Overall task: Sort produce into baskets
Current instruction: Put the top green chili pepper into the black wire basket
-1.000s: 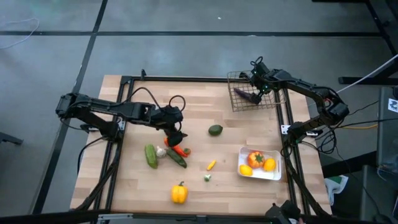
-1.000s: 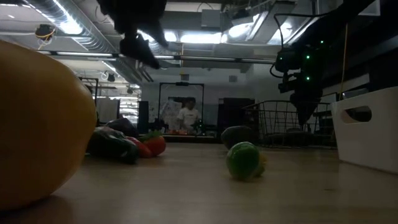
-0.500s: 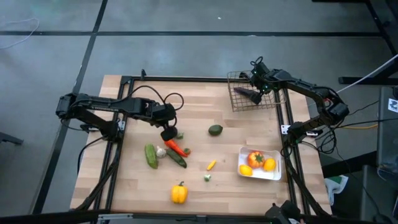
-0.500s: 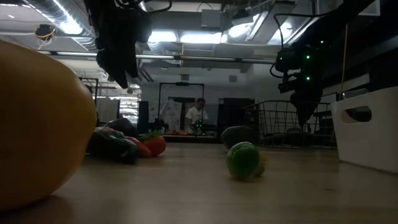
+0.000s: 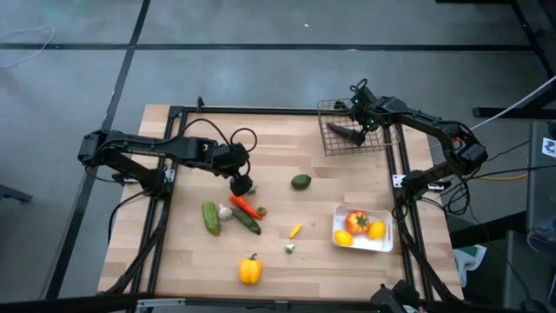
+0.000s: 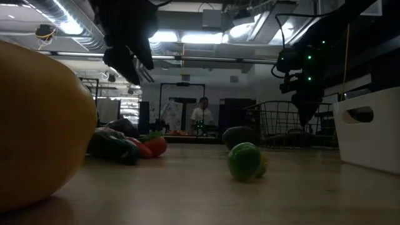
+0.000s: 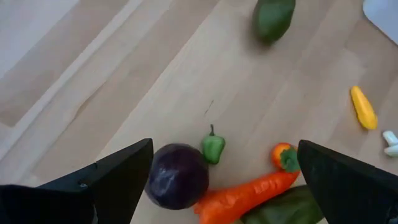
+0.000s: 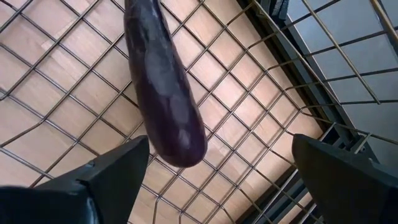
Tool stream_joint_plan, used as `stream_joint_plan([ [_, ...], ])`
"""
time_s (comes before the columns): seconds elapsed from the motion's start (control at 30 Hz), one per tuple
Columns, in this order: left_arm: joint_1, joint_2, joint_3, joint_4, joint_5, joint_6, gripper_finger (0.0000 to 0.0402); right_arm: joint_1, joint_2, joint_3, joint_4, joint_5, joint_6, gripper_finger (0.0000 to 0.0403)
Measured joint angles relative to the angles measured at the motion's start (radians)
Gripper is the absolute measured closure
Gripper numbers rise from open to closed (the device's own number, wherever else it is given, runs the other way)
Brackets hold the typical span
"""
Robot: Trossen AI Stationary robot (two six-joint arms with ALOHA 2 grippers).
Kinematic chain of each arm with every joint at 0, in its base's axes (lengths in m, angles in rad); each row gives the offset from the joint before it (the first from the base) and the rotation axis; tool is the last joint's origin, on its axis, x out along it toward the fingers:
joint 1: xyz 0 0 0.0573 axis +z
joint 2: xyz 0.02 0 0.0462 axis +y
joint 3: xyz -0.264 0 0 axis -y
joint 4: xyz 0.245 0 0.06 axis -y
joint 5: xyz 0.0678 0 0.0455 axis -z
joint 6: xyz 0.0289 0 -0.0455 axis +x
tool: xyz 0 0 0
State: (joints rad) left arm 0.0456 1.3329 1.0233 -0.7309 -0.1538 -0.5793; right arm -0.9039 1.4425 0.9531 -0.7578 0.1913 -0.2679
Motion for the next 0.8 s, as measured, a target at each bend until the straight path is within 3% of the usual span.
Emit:
stream_joint_plan([
  [0.8, -0.008, 0.383, -0.001, 0.130, 0.000, 0.305, 0.0009, 0.000, 0.000, 0.002, 0.000, -0.001, 0.000, 0.0010],
])
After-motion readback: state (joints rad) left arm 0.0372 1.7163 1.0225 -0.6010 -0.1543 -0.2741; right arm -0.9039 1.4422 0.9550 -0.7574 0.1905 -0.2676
